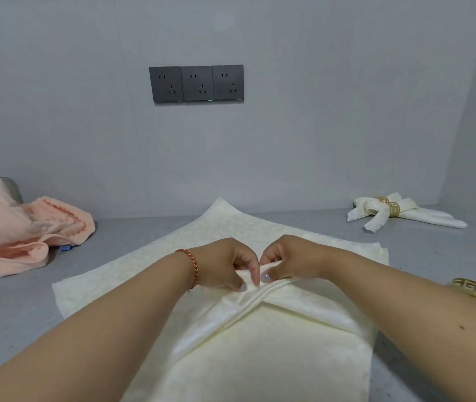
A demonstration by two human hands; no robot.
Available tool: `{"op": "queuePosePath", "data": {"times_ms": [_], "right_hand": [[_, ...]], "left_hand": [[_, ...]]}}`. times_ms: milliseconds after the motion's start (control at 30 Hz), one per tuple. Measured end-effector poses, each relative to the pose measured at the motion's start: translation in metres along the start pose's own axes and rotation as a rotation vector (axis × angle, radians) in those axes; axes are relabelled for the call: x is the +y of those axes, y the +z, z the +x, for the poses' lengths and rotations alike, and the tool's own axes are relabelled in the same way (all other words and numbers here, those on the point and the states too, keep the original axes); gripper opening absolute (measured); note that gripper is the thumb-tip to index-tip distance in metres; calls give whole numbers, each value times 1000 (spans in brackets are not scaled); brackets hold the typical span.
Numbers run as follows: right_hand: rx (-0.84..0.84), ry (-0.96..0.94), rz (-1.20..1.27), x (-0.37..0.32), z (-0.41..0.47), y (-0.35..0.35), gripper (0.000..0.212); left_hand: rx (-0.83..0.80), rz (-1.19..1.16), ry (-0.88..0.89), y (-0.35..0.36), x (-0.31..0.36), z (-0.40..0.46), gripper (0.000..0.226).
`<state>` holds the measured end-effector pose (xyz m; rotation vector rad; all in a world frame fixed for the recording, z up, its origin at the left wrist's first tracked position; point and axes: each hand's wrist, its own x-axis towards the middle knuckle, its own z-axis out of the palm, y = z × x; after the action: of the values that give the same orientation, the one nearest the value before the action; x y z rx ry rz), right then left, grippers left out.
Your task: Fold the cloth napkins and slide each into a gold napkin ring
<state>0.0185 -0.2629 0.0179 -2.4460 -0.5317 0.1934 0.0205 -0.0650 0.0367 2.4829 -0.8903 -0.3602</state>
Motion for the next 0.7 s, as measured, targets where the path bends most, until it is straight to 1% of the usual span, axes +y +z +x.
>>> {"op": "queuePosePath", "data": {"times_ms": [100,133,233,300,433,533,600,633,700], "right_hand": [[4,-2,64,-4,-9,-2,8],[13,-2,84,-5,-12,-3,6],[44,-2,101,-8,-20,-5,7],[39,3,124,-10,-27,-7,11],[39,27,119,-6,-52,-32,29],[135,100,165,7,-86,-69,24],[196,170,86,19,-110,-90,22],[196,207,14,28,-124,-99,23],[95,271,-160,38,-138,-105,23]], "left_hand": [[-1,6,1,0,7,-5,35],[10,-3,-2,0,9,-6,34],[61,-7,8,1,21,-13,20],[86,7,17,1,29,-17,19],[107,17,-1,-1,40,-23,20],[131,23,3,-2,43,-25,19],[138,34,9,-1,46,-27,18],[136,29,15,2,49,-26,18],[135,18,22,4,50,-26,17]]}}
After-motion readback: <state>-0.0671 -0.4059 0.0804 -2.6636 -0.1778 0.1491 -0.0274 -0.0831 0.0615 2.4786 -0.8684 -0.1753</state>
